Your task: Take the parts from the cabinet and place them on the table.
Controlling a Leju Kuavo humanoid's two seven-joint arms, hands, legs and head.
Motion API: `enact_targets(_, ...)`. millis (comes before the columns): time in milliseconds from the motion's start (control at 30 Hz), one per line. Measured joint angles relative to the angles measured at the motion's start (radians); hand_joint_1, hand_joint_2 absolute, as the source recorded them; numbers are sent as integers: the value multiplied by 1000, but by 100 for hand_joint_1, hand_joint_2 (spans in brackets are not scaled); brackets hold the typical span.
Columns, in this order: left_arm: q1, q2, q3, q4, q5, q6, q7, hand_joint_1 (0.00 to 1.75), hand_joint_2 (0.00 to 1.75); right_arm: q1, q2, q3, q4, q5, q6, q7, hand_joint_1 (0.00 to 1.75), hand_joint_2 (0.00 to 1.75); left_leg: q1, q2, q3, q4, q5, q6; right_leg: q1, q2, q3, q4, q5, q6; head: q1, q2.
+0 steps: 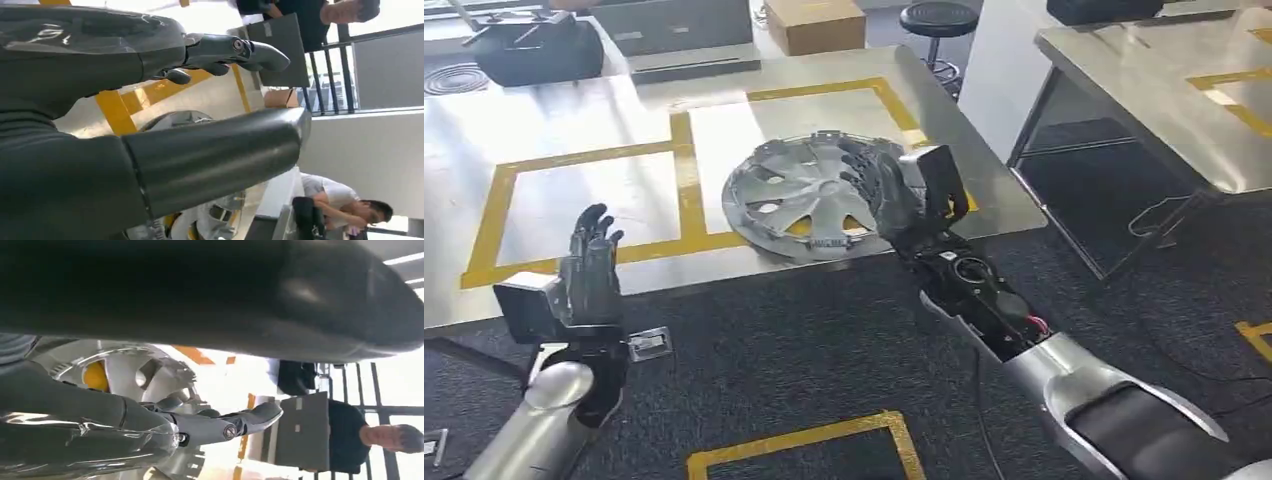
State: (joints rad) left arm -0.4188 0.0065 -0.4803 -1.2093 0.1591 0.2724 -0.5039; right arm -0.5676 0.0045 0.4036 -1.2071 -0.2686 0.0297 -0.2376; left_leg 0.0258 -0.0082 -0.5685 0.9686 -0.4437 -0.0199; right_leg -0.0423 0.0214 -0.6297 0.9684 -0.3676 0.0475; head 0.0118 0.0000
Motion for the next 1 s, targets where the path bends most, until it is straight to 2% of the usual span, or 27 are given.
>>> enact_targets(100,1,2,2,-13,-2,2,5,0,0,51,-15,-4,-105,0,-6,5,0,0,-4,0,0,-2,3,12,-2,1,8,-14,8,15,-1,0)
enact_targets(133,1,2,2,-19,-3,2,5,0,0,60,-23,-7,-125,0,-8,6,0,0,4,3,13,-30,15,17,3,2,6,-14,4,18,-2,0)
enact_targets(167,1,2,2,-21,-4,2,6,0,0,66,-31,-11,-152,0,-9,7,0,0,7,8,24,-40,20,23,3,-8,-7,9,-18,16,10,0)
enact_targets(233,0,2,2,-24,-4,4,8,0,0,78,-39,-13,-185,0,-11,8,0,0,5,10,28,-42,21,27,8,-10,-64,163,-99,15,26,0)
enact_targets(267,3,1,2,-24,-4,4,10,0,0,90,-41,-13,-203,0,-12,10,0,0,3,11,28,-42,21,28,7,-10,-99,243,-127,16,30,0)
enact_targets(300,5,1,2,-25,-4,6,11,0,0,103,-47,-15,-216,0,-13,11,0,0,3,11,28,-41,20,28,7,-10,-124,298,-142,18,31,0)
enact_targets(333,8,1,2,-26,-4,9,11,0,0,116,-53,-16,-232,0,-13,12,0,0,3,10,29,-41,19,28,6,-11,-129,304,-132,19,36,0)
enact_targets(367,11,1,2,-27,-4,11,11,0,0,122,-58,-17,-246,0,-15,13,0,0,4,9,32,-40,16,26,4,-13,-108,260,-99,20,44,0)
enact_targets(433,11,1,2,-33,-4,13,12,0,0,122,-64,-19,-268,2,-23,14,0,0,9,6,36,-31,5,14,1,-17,-20,80,-6,21,54,0)
enact_targets(467,11,1,2,-35,-4,15,12,0,0,124,-69,-22,-277,3,-26,16,0,0,10,6,35,-25,-2,6,1,-15,3,32,-15,23,60,0)
enact_targets(500,9,1,2,-37,-3,19,14,0,0,125,-71,-22,-287,7,-29,18,0,0,-1,5,26,-15,-5,0,10,-12,23,21,-22,19,66,0)
enact_targets(533,10,1,2,-39,-2,19,16,0,0,130,-71,-22,-298,8,-32,21,0,0,-1,4,16,-8,-3,-3,6,-12,21,15,-30,2,61,0)
enact_targets(567,10,1,2,-42,-2,19,16,0,0,138,-71,-22,-307,12,-33,22,0,0,2,5,16,-10,0,-9,11,-11,13,17,-29,-1,47,0)
enact_targets(633,11,1,2,-44,-2,19,16,0,0,143,-78,-24,-317,14,-40,27,0,0,6,5,15,-8,-2,-18,12,-10,15,15,-28,-15,50,0)
enact_targets(667,11,1,2,-46,-2,19,16,0,0,143,-79,-24,-322,15,-43,27,0,0,8,6,8,16,-22,-20,10,-11,20,11,-27,-25,48,0)
enact_targets(700,8,1,2,-48,-2,19,16,0,0,141,-79,-25,-330,17,-43,27,0,0,6,7,-21,74,-54,-20,10,-11,20,10,-27,-28,37,0)
enact_targets(767,8,1,2,-49,-1,19,16,0,0,145,-79,-24,-337,17,-45,28,0,0,2,7,-113,249,-123,-19,14,-12,19,10,-28,-35,20,0)
enact_targets(800,10,1,2,-49,0,19,16,0,0,150,-79,-24,-338,17,-45,28,0,0,1,6,-149,311,-138,-16,18,-12,19,10,-27,-36,15,0)
enact_targets(833,13,1,2,-49,0,20,16,0,0,156,-80,-24,-340,17,-47,29,0,0,-1,6,-167,333,-133,-12,22,-12,19,10,-27,-38,11,0)
enact_targets(867,13,2,2,-49,0,21,17,0,0,161,-80,-24,-343,17,-48,29,0,0,-3,6,-157,300,-103,-5,26,-12,19,10,-26,-39,7,0)
enact_targets(900,11,2,2,-49,0,22,17,0,0,163,-80,-25,-348,17,-49,29,0,0,-8,6,-123,224,-57,5,28,-11,19,10,-25,-41,4,0)
enact_targets(933,10,2,2,-50,0,22,17,0,0,163,-80,-24,-353,17,-49,29,0,0,-13,6,-77,130,-13,16,29,-10,19,10,-24,-41,3,0)
enact_targets(967,8,2,2,-52,0,24,17,0,0,162,-80,-24,-357,17,-49,29,0,0,-21,6,-33,45,18,29,28,-10,19,10,-24,-41,1,0)
enact_targets(1000,6,2,2,-55,0,24,18,0,0,164,-80,-25,-360,17,-50,29,0,0,-28,10,-18,5,14,33,39,-8,15,13,-23,-39,1,0)
